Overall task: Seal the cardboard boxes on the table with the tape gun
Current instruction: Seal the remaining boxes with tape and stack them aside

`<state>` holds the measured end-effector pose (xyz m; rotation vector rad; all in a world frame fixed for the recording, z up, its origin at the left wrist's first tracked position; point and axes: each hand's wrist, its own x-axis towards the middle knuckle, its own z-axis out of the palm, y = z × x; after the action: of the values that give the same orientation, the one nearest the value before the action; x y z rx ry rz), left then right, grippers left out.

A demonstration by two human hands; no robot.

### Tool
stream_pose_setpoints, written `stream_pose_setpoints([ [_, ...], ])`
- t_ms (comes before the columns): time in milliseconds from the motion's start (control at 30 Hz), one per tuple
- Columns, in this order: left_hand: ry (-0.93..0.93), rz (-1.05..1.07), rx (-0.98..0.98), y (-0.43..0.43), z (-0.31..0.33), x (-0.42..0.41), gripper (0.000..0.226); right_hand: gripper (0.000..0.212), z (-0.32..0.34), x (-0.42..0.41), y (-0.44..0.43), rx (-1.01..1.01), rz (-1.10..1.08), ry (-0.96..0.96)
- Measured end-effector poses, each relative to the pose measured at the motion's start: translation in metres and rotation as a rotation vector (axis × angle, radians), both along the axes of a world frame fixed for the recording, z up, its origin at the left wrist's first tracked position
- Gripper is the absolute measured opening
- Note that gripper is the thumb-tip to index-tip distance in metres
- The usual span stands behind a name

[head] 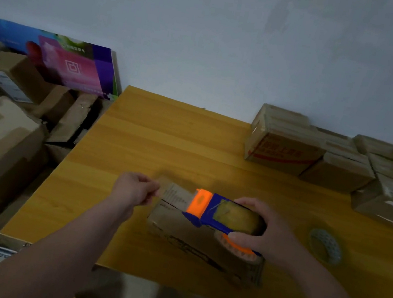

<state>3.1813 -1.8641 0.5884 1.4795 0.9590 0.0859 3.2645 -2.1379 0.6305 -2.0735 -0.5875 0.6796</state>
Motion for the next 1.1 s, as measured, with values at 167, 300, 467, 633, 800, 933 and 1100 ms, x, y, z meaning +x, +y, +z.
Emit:
stream_pose_setpoints([
  [167, -0.026, 0.073, 0.109, -0.005, -0.013, -0.004, 0.029, 0.055, 0.004, -0.003, 0.019, -0.083, 0.045, -0.123],
  [300, 0.004, 0.087, 0.182, 0.0, -0.024, -0.008, 0.032, 0.056, 0.003, -0.004, 0.029, -0.11, 0.082, -0.176],
  [467, 0.121, -0.045, 0.333, -0.004, -0.045, -0.008, 0.034, 0.061, 0.002, -0.006, 0.029, -0.111, 0.095, -0.221],
  [633, 0.218, -0.29, 0.498, -0.006, -0.048, 0.0, 0.026, 0.058, 0.001, -0.008, 0.027, -0.115, 0.1, -0.25],
  [800, 0.379, -0.466, 0.576, 0.004, -0.051, -0.002, 0.027, 0.062, -0.004, -0.005, 0.025, -0.126, 0.094, -0.245],
  [933, 0.089, -0.224, 0.371, -0.006, -0.032, -0.006, 0.025, 0.059, -0.005, -0.003, 0.025, -0.125, 0.105, -0.24],
  [1100, -0.022, -0.506, -0.051, -0.023, -0.012, -0.018, 0.062, 0.061, -0.007, -0.003, 0.025, -0.116, 0.081, -0.246],
])
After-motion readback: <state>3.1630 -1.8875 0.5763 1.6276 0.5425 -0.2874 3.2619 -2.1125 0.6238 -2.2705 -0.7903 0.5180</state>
